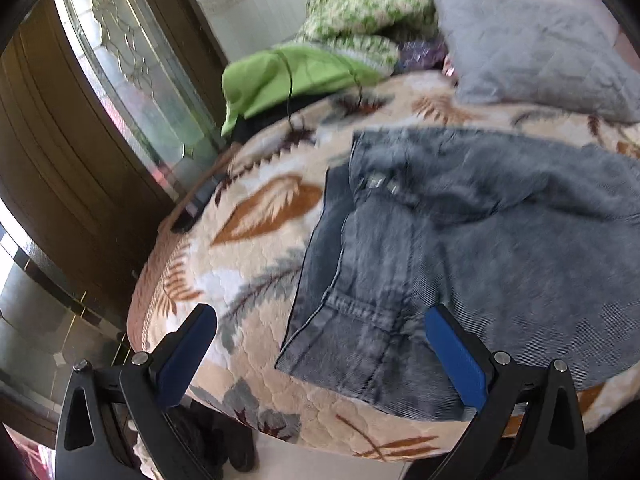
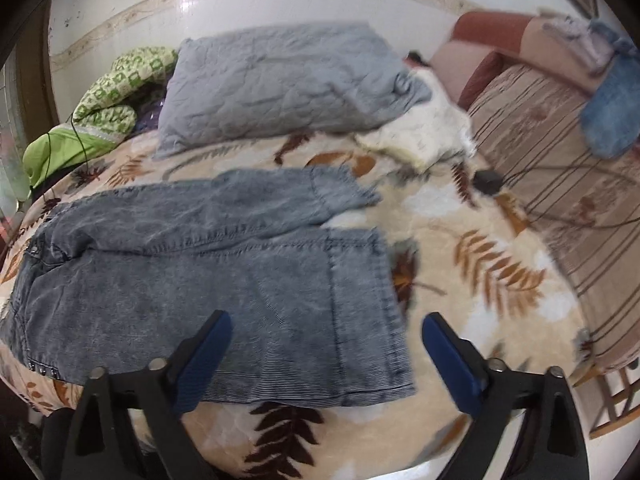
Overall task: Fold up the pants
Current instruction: 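Move both grippers toward the grey jeans lying on the bed, then close the right gripper on the leg hem while the left gripper grasps the waistband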
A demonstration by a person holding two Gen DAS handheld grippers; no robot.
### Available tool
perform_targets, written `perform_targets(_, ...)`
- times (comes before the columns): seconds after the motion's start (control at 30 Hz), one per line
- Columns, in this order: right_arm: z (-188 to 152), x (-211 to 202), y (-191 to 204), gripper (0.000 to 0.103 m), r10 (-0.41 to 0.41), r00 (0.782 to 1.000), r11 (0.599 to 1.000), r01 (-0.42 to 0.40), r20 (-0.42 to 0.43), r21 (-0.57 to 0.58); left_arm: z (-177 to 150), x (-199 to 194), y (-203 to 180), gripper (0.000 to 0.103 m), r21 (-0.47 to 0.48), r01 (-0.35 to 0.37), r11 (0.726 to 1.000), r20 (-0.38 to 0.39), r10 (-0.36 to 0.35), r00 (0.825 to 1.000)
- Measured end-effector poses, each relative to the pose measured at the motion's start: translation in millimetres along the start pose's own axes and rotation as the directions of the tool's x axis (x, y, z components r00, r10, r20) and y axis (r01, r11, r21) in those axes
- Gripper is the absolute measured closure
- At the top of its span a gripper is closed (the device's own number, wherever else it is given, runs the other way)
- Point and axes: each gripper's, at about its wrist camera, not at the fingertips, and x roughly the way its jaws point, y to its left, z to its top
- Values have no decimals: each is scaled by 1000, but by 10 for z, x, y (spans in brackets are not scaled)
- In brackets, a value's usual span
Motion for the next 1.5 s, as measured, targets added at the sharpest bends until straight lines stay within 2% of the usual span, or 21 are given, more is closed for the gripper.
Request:
perform_targets(0.07,-17,157,36,37,38,999,999,-39,-32,-8,-60,187,5,0,0,-23,1000,-38,23,999)
perform_targets(0.13,-61,358,43,49,81,993,997,-79,-89,26,-107,338,25,0,4,-41,999,-74,41,996)
perform_targets(0.23,-154,686,-71,56,64,982,996,-52,-177,67,-213,550,54,0,12,-54,998,-136,55,989)
perform_targets(0.3,-199,680,-120,58,90,986,994,-80,-138,74,-230,558,101,0,0,-34,999,-128,33,991)
perform_targets(0.4,-120,637,-91,58,50,985,999,-46,-168,29,-129,538,131,0,28,-59,998,-129,62,990)
perform_targets(0.47,12,568,-161,58,58,981,998,-51,-186,40,-12,429,207,0,1,-43,999,-79,43,996)
perform_targets(0.57,308,458,-326,54,90,989,994,-81,-119,75,310,234,306,0,-8,-33,999,14,33,999)
perform_targets(0.67,751,451,-405,52,86,993,993,-79,-76,87,743,237,366,0,-22,15,1000,53,-14,998)
perform_targets(0.7,888,477,-406,49,78,995,994,-72,-64,84,857,271,369,0,-24,26,999,54,-25,998)
perform_targets(0.73,1058,536,-404,40,71,996,995,-67,-55,76,968,326,380,0,-27,45,999,50,-44,998)
perform_targets(0.77,1167,623,-416,33,72,996,995,-69,-48,72,1115,409,384,0,-33,78,996,40,-77,996)
perform_targets(0.83,1442,853,-421,33,72,995,995,-68,-66,70,1331,576,405,0,-37,127,991,17,-126,992)
perform_targets(0.93,1712,1203,-486,33,89,990,992,-79,-109,98,1644,926,388,0,-53,143,988,-54,-145,988)
perform_targets(1.03,1853,1532,-499,33,95,984,988,-75,-154,132,1865,1323,383,0,-74,151,986,-140,-160,977)
perform_targets(1.1,1937,1720,-514,33,99,980,986,-73,-170,149,1985,1567,381,0,-101,168,981,-191,-185,964)
perform_targets(1.23,2074,1957,-510,33,105,978,984,-76,-180,163,2160,1830,347,0,-134,171,976,-228,-199,953)
perform_targets(1.37,2148,2034,-467,33,106,980,984,-79,-169,157,2280,2020,197,1,-143,226,964,-261,-257,931)
perform_targets(1.5,2160,2091,-447,33,108,980,982,-79,-167,169,2363,2203,14,16,-165,277,946,-301,-316,900)
